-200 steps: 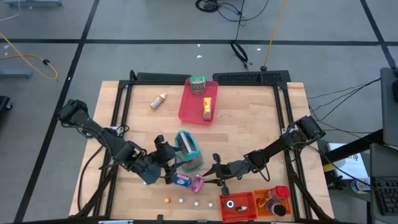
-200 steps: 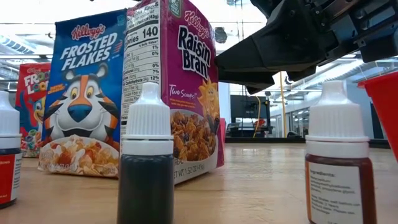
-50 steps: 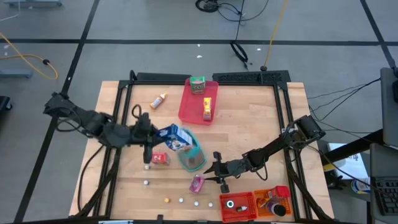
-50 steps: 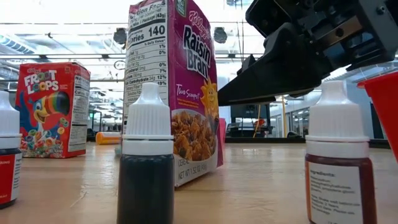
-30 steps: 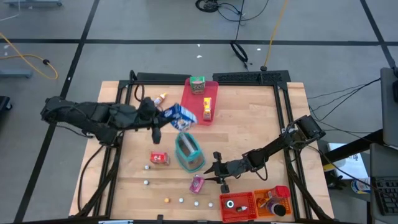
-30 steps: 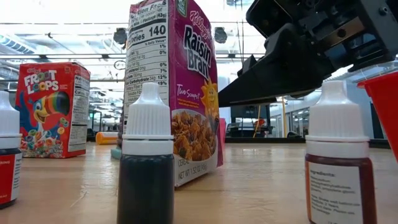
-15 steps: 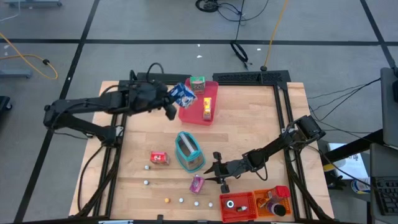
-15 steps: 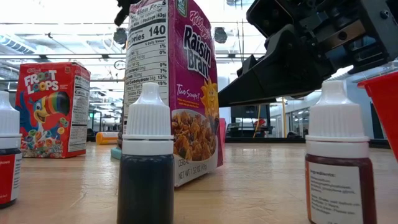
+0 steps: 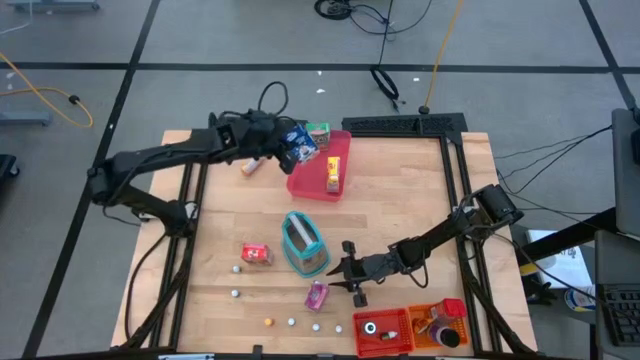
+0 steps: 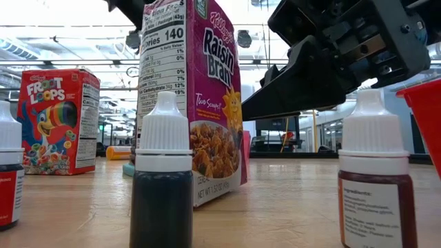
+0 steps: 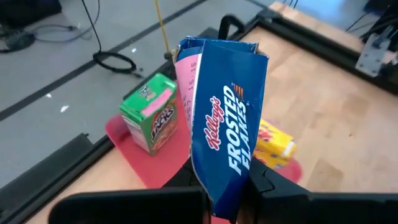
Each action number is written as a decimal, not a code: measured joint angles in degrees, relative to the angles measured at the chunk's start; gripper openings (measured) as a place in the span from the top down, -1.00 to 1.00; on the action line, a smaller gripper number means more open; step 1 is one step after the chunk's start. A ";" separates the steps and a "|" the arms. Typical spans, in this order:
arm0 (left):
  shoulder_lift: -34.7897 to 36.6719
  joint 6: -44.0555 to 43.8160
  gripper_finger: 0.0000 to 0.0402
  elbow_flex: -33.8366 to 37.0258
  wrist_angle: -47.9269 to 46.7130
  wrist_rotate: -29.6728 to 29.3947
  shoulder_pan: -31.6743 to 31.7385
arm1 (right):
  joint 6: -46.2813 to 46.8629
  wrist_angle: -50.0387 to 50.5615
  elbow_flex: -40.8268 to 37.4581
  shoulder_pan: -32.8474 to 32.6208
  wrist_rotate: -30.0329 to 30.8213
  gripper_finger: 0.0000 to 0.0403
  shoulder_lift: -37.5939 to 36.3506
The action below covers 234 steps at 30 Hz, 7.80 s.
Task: Pick & Place Kitchen Items
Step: Put the blue cereal box into the pink bin, then put the pink cereal box into the pink bin
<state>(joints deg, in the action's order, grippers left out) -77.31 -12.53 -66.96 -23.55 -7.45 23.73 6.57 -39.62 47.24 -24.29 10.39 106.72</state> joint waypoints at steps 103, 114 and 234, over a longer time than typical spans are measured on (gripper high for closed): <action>2.87 2.52 -0.26 0.00 -0.87 9.43 -23.28 | 0.11 5.58 -0.01 1.77 0.00 0.43 0.00; 2.84 -7.44 -0.26 0.00 1.10 -0.47 -42.09 | 0.04 5.62 0.00 1.77 0.00 0.43 0.00; -28.47 -32.15 -0.26 0.02 18.04 -26.94 -62.85 | -2.88 -9.62 3.60 -1.35 -4.07 -0.15 2.84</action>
<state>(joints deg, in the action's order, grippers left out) -105.78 -44.69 -66.94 -5.51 -34.39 -39.11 3.68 -49.24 50.85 -25.65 6.33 109.56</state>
